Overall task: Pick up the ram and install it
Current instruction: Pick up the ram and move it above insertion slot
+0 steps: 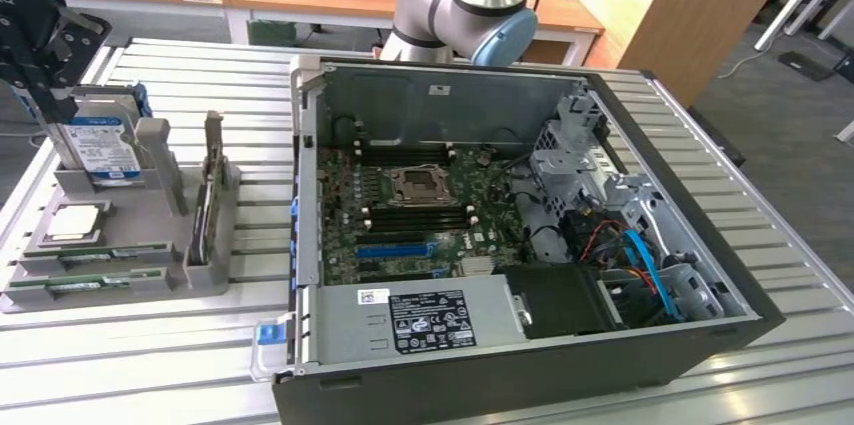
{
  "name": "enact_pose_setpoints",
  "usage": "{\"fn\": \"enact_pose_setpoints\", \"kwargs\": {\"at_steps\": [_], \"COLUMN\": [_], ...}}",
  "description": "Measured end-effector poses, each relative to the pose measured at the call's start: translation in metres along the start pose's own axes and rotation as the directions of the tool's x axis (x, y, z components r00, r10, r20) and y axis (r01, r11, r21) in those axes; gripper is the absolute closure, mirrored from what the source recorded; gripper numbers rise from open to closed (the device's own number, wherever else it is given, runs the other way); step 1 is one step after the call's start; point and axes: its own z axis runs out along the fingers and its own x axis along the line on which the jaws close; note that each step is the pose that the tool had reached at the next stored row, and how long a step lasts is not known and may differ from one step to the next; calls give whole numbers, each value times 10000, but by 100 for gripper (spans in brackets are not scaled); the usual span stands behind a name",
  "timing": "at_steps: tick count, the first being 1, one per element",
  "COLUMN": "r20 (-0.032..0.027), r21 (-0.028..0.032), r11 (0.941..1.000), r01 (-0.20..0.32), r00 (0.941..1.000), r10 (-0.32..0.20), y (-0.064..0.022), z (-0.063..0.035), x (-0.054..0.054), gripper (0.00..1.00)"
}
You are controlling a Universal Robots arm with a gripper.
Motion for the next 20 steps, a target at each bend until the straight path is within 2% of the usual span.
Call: {"fn": "enact_pose_setpoints", "kwargs": {"at_steps": [10, 15, 20], "r20": [-2, -39, -76], "r21": [8, -14, -41], "r11": [10000, 9958, 9832], "r01": [71, 918, 1824], "r00": [10000, 9958, 9832], "r10": [-71, -918, -1824], "y": [0, 0, 0], "z": [0, 3, 6], "x": [0, 0, 0], "gripper": [89, 89, 89]}}
